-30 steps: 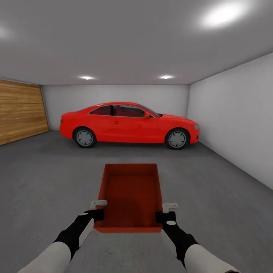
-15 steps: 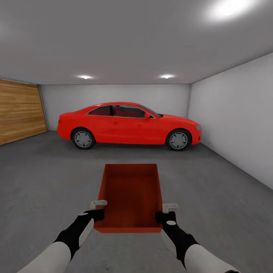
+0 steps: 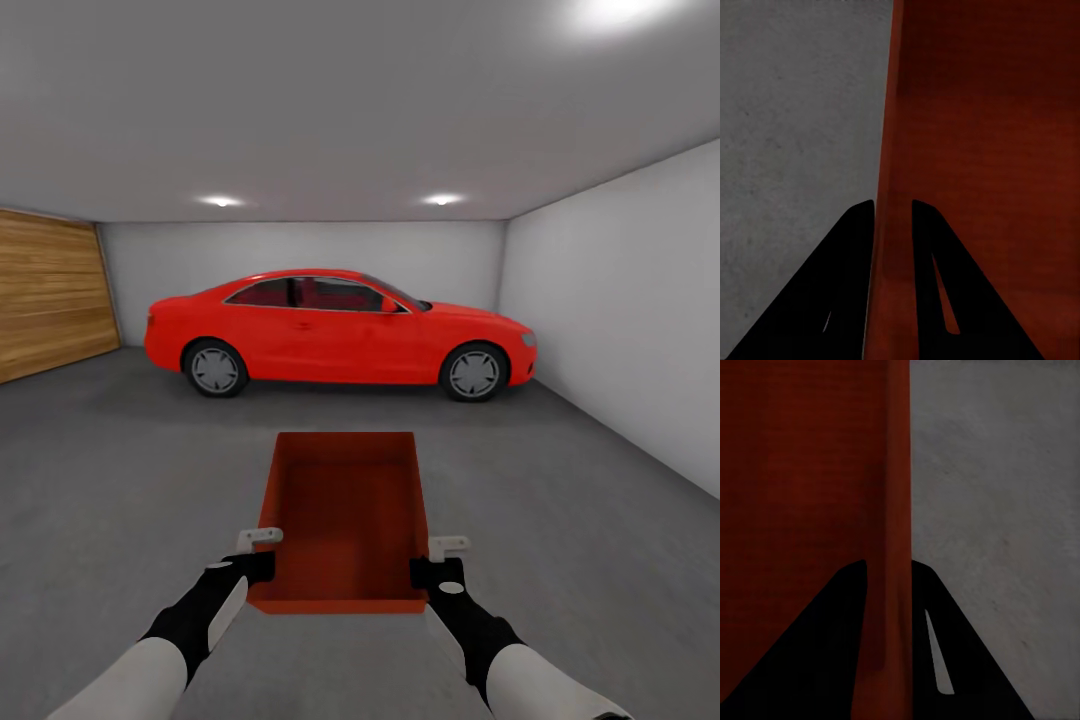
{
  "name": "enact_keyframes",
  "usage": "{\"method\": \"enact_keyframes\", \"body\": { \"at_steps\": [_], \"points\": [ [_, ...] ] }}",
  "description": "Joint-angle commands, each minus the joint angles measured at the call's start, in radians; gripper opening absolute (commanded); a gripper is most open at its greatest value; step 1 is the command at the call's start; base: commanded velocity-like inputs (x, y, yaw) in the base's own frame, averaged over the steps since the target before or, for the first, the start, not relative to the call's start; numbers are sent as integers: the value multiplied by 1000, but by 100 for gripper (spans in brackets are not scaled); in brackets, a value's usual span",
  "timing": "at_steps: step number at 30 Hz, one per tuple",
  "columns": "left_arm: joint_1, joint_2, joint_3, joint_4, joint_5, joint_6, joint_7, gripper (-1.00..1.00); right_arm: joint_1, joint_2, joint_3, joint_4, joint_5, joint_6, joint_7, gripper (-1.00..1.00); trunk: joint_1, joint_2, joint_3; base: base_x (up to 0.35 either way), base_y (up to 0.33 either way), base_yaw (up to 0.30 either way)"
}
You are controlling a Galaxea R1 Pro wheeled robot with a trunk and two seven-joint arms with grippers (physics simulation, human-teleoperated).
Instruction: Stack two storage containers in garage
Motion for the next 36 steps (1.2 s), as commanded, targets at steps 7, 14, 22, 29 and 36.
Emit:
{"method": "enact_keyframes", "body": {
  "at_steps": [7,14,22,29,36],
  "points": [
    [-1,5,25,-5,-16,-24,16,-100,0,-1,13,1,-27,3,10,-100,1,-1,-1,320,0,0],
    [-1,5,25,-4,-16,-24,16,-100,0,-1,13,1,-27,1,10,-100,1,-1,-1,320,0,0],
    [-1,5,25,-6,-16,-25,16,-100,0,-1,13,1,-27,1,10,-100,1,-1,-1,320,0,0],
    [-1,5,25,-6,-16,-24,16,-100,0,-1,13,1,-27,1,10,-100,1,-1,-1,320,0,0],
    [-1,4,25,-6,-16,-24,16,-100,0,-1,13,1,-27,-1,10,-100,1,-1,-1,320,0,0]
  ]
}}
